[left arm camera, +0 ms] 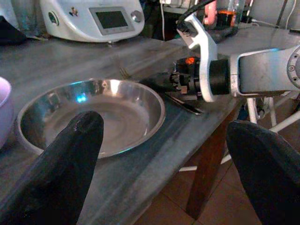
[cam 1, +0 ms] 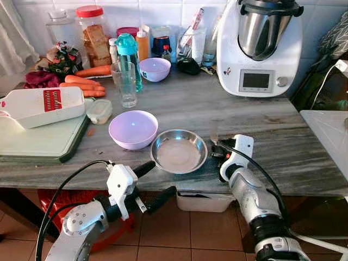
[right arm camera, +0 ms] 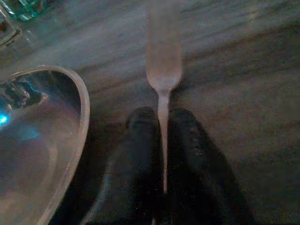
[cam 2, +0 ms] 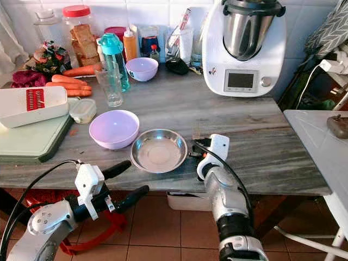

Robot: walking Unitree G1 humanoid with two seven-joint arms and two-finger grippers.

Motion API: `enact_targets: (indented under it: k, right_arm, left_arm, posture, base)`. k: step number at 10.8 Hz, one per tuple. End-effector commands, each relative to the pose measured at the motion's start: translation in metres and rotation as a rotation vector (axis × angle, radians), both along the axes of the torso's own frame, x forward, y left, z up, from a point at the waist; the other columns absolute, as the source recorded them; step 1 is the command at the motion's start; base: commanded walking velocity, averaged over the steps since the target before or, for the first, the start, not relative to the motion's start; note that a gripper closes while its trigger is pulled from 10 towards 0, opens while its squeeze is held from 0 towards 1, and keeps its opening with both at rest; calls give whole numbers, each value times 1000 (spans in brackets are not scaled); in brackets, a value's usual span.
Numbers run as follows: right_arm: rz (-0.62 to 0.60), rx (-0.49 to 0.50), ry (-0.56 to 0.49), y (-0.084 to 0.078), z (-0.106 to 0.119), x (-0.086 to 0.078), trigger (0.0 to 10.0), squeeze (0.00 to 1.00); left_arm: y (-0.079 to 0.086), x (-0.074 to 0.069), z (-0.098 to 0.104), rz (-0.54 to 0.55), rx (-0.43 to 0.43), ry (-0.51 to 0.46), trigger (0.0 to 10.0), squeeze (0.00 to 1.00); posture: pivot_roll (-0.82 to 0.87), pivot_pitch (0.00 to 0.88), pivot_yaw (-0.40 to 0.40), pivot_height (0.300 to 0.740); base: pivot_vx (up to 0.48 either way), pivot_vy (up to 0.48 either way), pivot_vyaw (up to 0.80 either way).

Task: Setting the table

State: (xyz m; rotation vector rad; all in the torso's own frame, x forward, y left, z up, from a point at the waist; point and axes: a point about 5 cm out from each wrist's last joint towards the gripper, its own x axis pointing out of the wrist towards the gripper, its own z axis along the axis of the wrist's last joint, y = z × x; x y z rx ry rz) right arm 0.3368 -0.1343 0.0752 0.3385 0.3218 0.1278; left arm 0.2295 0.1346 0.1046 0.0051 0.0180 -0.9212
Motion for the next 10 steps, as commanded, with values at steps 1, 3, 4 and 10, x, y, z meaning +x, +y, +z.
enact_targets:
  k: [1,3,4,10]
  right_arm:
    - [-20,9,0,-1,1,3,10000,1000]
    - [-29,6,6,-3,0,2,10000,1000]
    - [-35,4,3,-4,0,2,10000,1000]
    - [4,-52,21,-9,-2,0,10000,0]
  left_arm:
    - [-3,0,3,-17,12,-10,10000,0]
    - [-4,0,4,-22,12,-8,10000,0]
    - [-5,0,4,-24,10,-7,10000,0]
    - [-9,4,4,-21,8,-7,10000,0]
  posture:
    - [46,16,3,740]
    - [43,14,3,740]
    - [41,13,2,740]
    - [35,5,-1,740]
  base:
    - [0,0,0]
    - [0,0,0]
    - [0,0,0]
    - [0,0,0]
